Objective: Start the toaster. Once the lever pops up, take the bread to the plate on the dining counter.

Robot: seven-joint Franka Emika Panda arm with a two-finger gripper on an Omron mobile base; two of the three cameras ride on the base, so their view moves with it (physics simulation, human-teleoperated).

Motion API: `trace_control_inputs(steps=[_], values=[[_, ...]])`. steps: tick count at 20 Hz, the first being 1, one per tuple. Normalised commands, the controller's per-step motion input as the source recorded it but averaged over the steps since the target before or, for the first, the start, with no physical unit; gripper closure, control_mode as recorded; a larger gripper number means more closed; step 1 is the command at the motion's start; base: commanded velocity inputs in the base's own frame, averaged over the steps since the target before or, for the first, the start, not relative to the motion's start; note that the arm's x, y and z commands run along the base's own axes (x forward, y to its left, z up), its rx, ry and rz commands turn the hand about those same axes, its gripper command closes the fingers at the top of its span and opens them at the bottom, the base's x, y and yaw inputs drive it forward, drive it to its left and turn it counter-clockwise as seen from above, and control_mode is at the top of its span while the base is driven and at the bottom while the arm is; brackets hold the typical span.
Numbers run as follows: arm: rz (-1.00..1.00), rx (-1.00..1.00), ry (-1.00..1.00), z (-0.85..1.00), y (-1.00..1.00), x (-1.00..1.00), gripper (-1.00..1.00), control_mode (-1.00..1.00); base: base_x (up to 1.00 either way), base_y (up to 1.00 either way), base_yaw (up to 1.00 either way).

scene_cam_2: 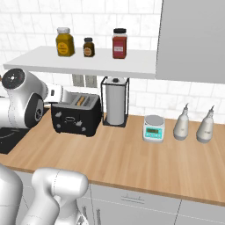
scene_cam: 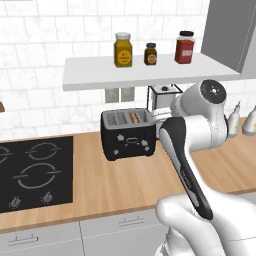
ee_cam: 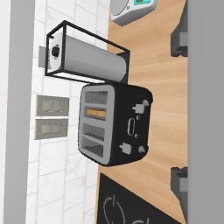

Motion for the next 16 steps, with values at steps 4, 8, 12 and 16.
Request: trace_control_inputs(steps=[4, 8, 12, 16], values=[[0.00, 0.00, 0.00, 0.00, 0.00, 0.00, -1.00, -1.00, 0.00, 0.00, 0.00], [0.00, 0.00, 0.00, 0.00, 0.00, 0.00, -1.00, -1.00, 0.00, 0.00, 0.00], [0.00, 0.00, 0.00, 0.00, 0.00, 0.00, -1.00, -1.00, 0.00, 0.00, 0.00], [0.00, 0.00, 0.00, 0.00, 0.00, 0.00, -1.00, -1.00, 0.00, 0.00, 0.00]])
